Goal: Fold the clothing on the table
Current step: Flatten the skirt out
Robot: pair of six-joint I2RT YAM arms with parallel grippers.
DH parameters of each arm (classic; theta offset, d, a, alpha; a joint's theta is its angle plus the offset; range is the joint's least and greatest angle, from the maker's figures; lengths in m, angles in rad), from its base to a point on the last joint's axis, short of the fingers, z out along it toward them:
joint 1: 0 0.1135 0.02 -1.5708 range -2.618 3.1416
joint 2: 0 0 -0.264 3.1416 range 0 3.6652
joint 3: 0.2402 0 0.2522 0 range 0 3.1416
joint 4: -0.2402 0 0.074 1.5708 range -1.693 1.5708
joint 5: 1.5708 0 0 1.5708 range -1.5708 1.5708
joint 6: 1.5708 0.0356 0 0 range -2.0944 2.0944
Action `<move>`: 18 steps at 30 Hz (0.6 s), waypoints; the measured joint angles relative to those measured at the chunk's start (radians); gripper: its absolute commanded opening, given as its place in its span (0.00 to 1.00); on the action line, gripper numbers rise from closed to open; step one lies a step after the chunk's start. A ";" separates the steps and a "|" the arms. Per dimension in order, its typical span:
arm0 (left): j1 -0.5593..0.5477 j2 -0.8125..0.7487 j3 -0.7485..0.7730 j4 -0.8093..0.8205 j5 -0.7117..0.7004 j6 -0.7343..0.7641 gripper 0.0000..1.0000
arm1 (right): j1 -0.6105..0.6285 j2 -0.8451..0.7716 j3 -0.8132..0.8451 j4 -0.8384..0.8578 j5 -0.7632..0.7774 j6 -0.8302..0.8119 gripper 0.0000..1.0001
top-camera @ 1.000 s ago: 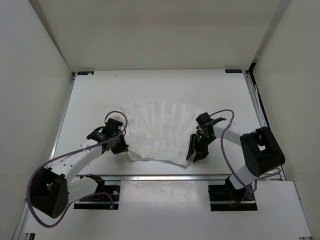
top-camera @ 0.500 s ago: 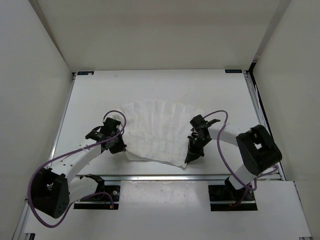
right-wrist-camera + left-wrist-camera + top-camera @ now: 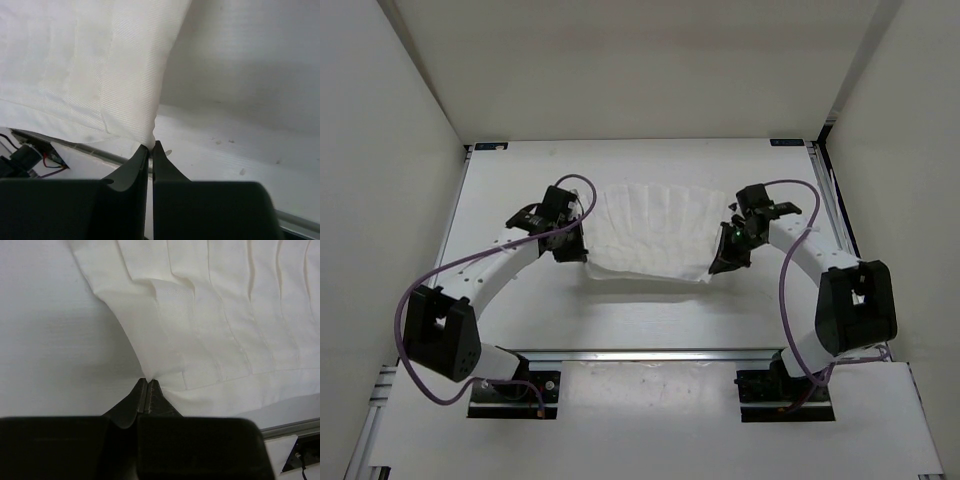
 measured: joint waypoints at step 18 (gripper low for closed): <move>-0.178 -0.216 -0.162 -0.200 0.065 0.048 0.00 | 0.179 -0.375 -0.105 -0.304 0.028 -0.113 0.00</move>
